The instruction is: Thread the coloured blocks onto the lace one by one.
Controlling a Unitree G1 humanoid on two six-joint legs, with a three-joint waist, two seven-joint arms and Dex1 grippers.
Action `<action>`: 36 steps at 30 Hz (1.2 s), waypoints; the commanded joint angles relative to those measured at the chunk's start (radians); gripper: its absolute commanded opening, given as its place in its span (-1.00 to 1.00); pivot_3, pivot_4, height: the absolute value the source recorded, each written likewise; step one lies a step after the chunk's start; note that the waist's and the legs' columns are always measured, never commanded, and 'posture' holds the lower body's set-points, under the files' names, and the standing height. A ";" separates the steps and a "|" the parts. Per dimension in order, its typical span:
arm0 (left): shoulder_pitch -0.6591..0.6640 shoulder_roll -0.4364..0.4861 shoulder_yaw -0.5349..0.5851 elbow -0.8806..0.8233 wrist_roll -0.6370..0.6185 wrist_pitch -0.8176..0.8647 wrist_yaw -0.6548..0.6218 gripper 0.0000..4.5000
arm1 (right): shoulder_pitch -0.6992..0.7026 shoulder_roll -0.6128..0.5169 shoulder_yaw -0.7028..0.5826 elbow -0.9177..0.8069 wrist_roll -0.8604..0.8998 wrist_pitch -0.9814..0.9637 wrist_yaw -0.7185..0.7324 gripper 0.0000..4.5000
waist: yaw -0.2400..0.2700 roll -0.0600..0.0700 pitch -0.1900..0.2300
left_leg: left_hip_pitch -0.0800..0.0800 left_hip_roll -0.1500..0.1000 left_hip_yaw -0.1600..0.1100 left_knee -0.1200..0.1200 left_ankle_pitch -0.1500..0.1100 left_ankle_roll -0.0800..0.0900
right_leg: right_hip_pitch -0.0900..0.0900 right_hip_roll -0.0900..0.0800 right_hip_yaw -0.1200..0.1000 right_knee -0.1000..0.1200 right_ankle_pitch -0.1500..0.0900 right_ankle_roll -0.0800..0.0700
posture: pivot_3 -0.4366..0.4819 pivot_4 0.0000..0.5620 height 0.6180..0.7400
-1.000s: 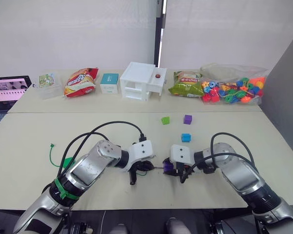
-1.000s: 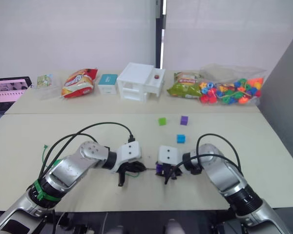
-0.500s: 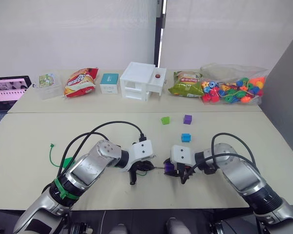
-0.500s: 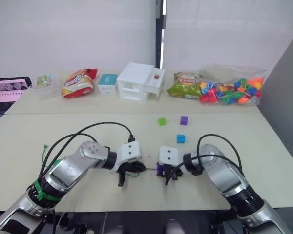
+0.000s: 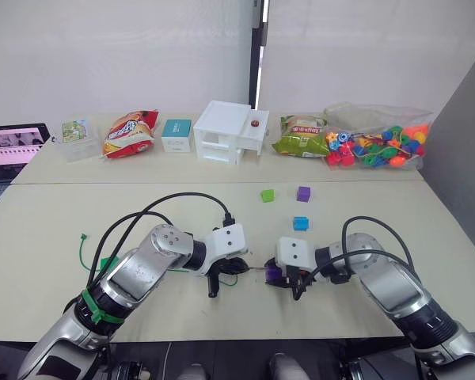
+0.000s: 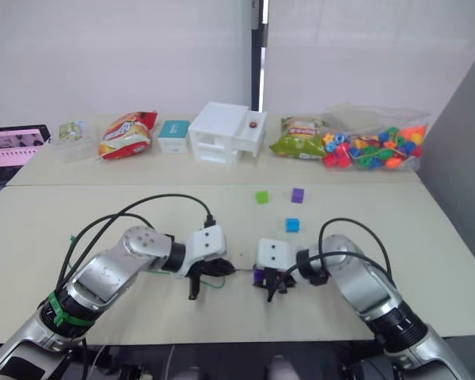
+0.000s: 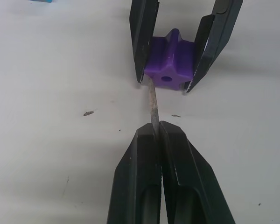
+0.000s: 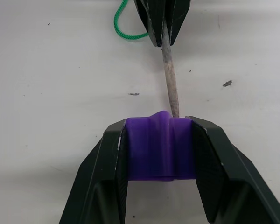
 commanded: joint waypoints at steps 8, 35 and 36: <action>0.003 0.009 -0.007 -0.042 -0.021 0.005 -0.028 -1.00 | 0.016 -0.005 0.030 -0.031 0.002 0.020 0.009 -0.39 | -0.001 0.000 0.000 | 0.000 0.000 0.000 0.000 0.000 0.000 | 0.000 0.000 0.000 0.000 0.000 0.000 | -0.05 -0.47 1.00; 0.012 0.010 0.001 -0.062 -0.043 0.026 -0.004 -1.00 | 0.011 -0.009 0.030 -0.038 0.005 0.036 0.011 -0.39 | -0.001 0.000 0.000 | 0.000 0.000 0.000 0.000 0.000 0.000 | 0.000 0.000 0.000 0.000 0.000 0.000 | -0.05 -0.47 1.00; 0.010 0.009 -0.001 -0.057 -0.040 0.024 -0.003 -1.00 | 0.011 -0.009 0.030 -0.039 0.005 0.037 0.010 -0.39 | -0.001 0.000 0.000 | 0.000 0.000 0.000 0.000 0.000 0.000 | 0.000 0.000 0.000 0.000 0.000 0.000 | -0.05 -0.47 1.00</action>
